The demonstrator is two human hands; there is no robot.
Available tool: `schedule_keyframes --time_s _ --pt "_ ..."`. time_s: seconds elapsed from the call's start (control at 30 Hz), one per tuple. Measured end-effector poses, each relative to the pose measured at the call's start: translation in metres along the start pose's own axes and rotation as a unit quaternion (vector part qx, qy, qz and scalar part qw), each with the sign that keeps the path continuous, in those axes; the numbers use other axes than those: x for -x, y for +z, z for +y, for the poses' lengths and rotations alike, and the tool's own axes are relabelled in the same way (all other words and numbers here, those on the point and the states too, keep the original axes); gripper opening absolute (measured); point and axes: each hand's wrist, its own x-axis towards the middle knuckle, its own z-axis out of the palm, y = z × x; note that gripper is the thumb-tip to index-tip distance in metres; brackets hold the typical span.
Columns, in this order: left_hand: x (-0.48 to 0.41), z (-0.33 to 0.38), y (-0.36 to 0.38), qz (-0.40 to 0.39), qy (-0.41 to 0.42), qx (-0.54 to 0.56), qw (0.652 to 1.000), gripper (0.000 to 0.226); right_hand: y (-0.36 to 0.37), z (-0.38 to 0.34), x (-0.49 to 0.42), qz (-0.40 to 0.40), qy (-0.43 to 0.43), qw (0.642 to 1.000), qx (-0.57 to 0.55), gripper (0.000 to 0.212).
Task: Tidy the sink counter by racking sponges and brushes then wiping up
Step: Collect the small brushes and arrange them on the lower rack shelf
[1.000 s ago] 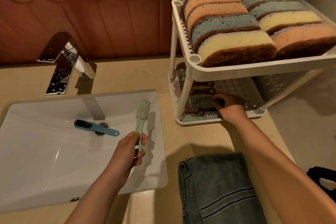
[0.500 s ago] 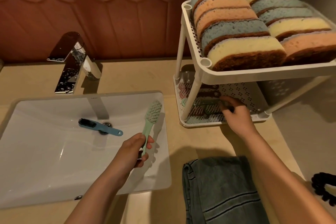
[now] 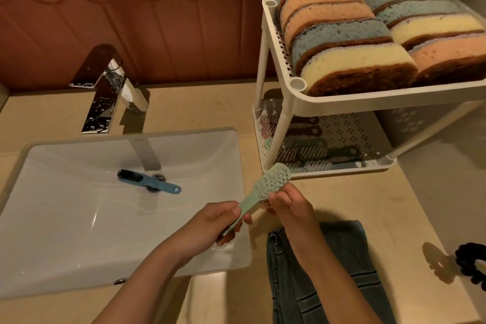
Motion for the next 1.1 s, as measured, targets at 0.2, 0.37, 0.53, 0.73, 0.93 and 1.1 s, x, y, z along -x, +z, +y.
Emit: schedule_keyframes --time_s 0.2,0.37,0.53,0.73,0.93,1.1 --pt "-0.015 0.013 0.009 -0.033 0.012 -0.05 0.998 0.037 -0.003 -0.002 0.001 0.078 0.003 0.993 -0.094 0.021" --pt "-0.026 0.019 0.017 -0.035 0.037 -0.063 0.997 0.028 -0.01 -0.005 -0.001 0.103 0.003 0.983 -0.155 0.016" --pt "-0.035 0.023 0.027 0.007 0.041 -0.076 0.996 0.023 -0.021 -0.007 -0.006 0.182 0.003 0.951 -0.251 0.032" --pt "-0.051 0.053 0.032 0.203 0.121 -0.04 0.971 0.028 -0.06 -0.012 -0.014 0.236 -0.025 0.952 -0.194 0.029" --pt "-0.071 0.072 0.044 0.223 0.196 -0.141 0.945 0.036 -0.088 -0.023 -0.03 0.239 -0.011 0.969 -0.057 0.044" --pt "-0.08 0.067 0.039 0.28 0.211 -0.198 0.915 0.025 -0.109 -0.035 -0.055 0.217 -0.035 0.972 0.086 0.024"
